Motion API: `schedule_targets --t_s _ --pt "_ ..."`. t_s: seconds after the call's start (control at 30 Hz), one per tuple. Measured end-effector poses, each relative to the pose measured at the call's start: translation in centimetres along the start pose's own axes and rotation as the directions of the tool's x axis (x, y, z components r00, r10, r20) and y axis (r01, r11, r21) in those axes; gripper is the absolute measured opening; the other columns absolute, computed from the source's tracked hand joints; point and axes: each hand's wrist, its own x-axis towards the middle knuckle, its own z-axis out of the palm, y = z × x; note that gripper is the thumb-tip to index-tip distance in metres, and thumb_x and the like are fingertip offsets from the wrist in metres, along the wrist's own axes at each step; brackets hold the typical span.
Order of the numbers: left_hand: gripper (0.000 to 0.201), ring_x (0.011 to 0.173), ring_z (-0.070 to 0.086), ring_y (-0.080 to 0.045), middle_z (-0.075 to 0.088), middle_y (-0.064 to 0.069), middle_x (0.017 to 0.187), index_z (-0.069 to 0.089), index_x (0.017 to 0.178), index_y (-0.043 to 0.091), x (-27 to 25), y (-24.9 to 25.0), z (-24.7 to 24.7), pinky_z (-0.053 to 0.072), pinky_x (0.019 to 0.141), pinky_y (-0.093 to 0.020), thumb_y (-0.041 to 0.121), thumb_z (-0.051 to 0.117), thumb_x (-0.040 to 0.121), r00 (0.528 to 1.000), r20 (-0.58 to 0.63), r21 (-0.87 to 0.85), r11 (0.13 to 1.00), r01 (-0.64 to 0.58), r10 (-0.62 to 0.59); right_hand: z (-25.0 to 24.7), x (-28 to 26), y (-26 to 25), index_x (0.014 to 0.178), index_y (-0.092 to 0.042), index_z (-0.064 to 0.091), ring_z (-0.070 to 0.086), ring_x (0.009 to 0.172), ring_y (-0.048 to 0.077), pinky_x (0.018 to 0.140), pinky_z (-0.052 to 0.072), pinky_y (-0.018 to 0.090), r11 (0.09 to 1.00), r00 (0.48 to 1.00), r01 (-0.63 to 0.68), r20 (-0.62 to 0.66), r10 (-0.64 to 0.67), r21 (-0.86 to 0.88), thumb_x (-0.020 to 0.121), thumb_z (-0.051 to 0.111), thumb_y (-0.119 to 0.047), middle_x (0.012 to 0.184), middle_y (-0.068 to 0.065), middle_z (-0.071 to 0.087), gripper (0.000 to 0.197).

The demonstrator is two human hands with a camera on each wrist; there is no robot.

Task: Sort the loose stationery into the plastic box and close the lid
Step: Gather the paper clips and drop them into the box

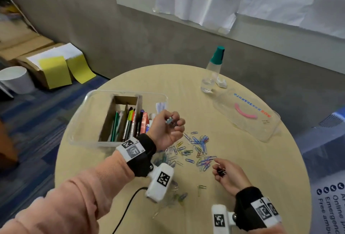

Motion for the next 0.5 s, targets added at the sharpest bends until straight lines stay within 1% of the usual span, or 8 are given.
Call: schedule_targets --t_s 0.1,0.17,0.2,0.23,0.3,0.4,0.43,0.5 --pt "0.023 0.036 0.036 -0.007 0.043 0.000 0.056 0.042 0.063 0.014 -2.4 2.8 -2.4 0.026 0.027 -0.012 0.021 0.040 0.085 0.996 -0.046 -0.033 0.997 0.076 -0.077 3.7 -2.2 -0.6 0.095 -0.001 0.055 0.044 0.054 0.018 0.046 0.033 0.024 0.997 0.993 0.069 0.098 -0.067 -0.017 0.092 0.041 0.000 0.068 0.009 0.048 0.014" --pt "0.028 0.035 0.037 -0.006 0.045 0.001 0.058 0.044 0.067 0.015 -4.1 5.1 -3.9 0.028 0.026 -0.013 0.025 0.039 0.092 0.989 -0.107 0.028 0.994 0.102 -0.098 6.3 -3.6 -1.4 0.098 -0.001 0.054 0.047 0.055 0.018 0.046 0.035 0.024 0.995 0.981 0.100 0.170 -0.094 -0.030 0.093 0.037 0.001 0.070 0.009 0.049 0.019" --pt "0.028 0.035 0.037 -0.005 0.046 0.001 0.058 0.045 0.069 0.015 -4.9 6.5 -4.5 0.028 0.026 -0.012 0.025 0.039 0.094 0.985 -0.154 0.084 0.992 0.095 -0.081 7.6 -4.2 -1.8 0.100 -0.002 0.054 0.049 0.056 0.017 0.044 0.037 0.023 0.993 0.972 0.112 0.210 -0.101 -0.037 0.091 0.035 0.004 0.071 0.009 0.050 0.022" --pt "0.026 0.036 0.037 -0.004 0.047 0.002 0.059 0.045 0.072 0.015 -5.7 7.9 -5.2 0.029 0.027 -0.011 0.024 0.040 0.095 0.976 -0.212 0.156 0.985 0.076 -0.042 9.0 -4.7 -2.2 0.101 -0.002 0.053 0.050 0.056 0.018 0.043 0.038 0.022 0.992 0.962 0.120 0.252 -0.105 -0.042 0.088 0.033 0.007 0.072 0.009 0.050 0.026" --pt "0.020 0.041 0.038 -0.005 0.047 0.001 0.064 0.046 0.077 0.014 -7.2 10.7 -6.3 0.032 0.031 -0.012 0.022 0.041 0.095 0.943 -0.320 0.329 0.944 0.017 0.095 11.7 -5.5 -3.0 0.104 -0.002 0.052 0.051 0.056 0.018 0.043 0.040 0.023 0.990 0.936 0.130 0.337 -0.104 -0.056 0.081 0.030 0.012 0.074 0.009 0.051 0.035" --pt "0.015 0.051 0.040 -0.009 0.045 -0.003 0.069 0.045 0.079 0.011 -8.8 14.1 -7.9 0.036 0.040 -0.014 0.013 0.041 0.094 0.846 -0.434 0.551 0.834 -0.023 0.310 15.8 -6.4 -4.2 0.105 -0.004 0.052 0.050 0.062 0.017 0.049 0.041 0.024 0.989 0.874 0.123 0.481 -0.066 -0.087 0.081 0.029 0.011 0.077 0.008 0.050 0.036" --pt "0.014 0.054 0.041 -0.011 0.045 -0.004 0.071 0.046 0.081 0.010 -9.2 14.8 -8.4 0.038 0.044 -0.016 0.011 0.041 0.095 0.818 -0.464 0.588 0.809 -0.003 0.340 17.3 -6.6 -4.5 0.104 -0.004 0.052 0.048 0.064 0.018 0.052 0.041 0.024 0.989 0.850 0.113 0.525 -0.048 -0.094 0.081 0.029 0.010 0.078 0.008 0.048 0.035" --pt "0.010 0.062 0.045 -0.014 0.046 -0.008 0.075 0.047 0.089 0.006 -9.8 15.7 -9.4 0.042 0.053 -0.018 0.009 0.041 0.096 0.803 -0.494 0.615 0.787 0.053 0.333 20.3 -6.9 -5.2 0.105 -0.005 0.050 0.049 0.070 0.019 0.059 0.044 0.026 0.989 0.802 0.102 0.597 -0.015 -0.112 0.084 0.031 0.010 0.082 0.008 0.046 0.032"
